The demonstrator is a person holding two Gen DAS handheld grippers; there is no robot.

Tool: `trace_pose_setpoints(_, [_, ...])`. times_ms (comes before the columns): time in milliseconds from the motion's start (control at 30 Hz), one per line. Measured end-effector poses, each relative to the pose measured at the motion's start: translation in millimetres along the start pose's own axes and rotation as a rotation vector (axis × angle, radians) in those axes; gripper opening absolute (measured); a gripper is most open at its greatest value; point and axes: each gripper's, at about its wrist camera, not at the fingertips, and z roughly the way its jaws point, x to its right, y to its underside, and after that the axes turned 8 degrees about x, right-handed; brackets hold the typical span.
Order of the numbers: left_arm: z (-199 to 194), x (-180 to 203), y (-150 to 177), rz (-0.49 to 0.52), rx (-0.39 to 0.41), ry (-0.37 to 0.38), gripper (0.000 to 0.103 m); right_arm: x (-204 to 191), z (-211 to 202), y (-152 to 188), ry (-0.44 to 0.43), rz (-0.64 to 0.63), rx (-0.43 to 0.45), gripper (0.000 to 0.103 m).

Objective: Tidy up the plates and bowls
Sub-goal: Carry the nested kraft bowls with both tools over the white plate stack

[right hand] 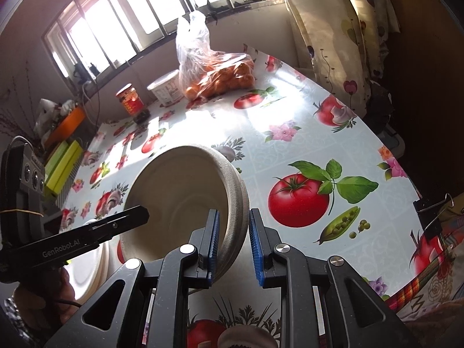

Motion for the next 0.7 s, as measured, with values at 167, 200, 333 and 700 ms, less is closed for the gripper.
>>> trace_pose_setpoints(167, [-17.4,-12.7,-1.0,-0.02,0.027,-0.022,0.021,-18.9,2.6,-0.1,-0.032,-0.027,-0.01,0.02])
trace_pose_setpoints(200, [-20.6,-15.5,-0.9,-0.024,0.031,-0.027,0.021,-22.7,2.7,-0.2,-0.037,-0.033,-0.011,0.02])
trace_pose_setpoints(333, [-32.8,-25.7,0.9,-0.041,0.048,-0.045,0.021,-37.5,3.6,0.6,-0.056,-0.057,-0.017,0.02])
trace_pose_setpoints(700, [-68.3,-53.6,5.4,-0.084,0.097,-0.102,0.021,-80.9,9.9,5.0,-0.125,-0.114,-0.045,0.02])
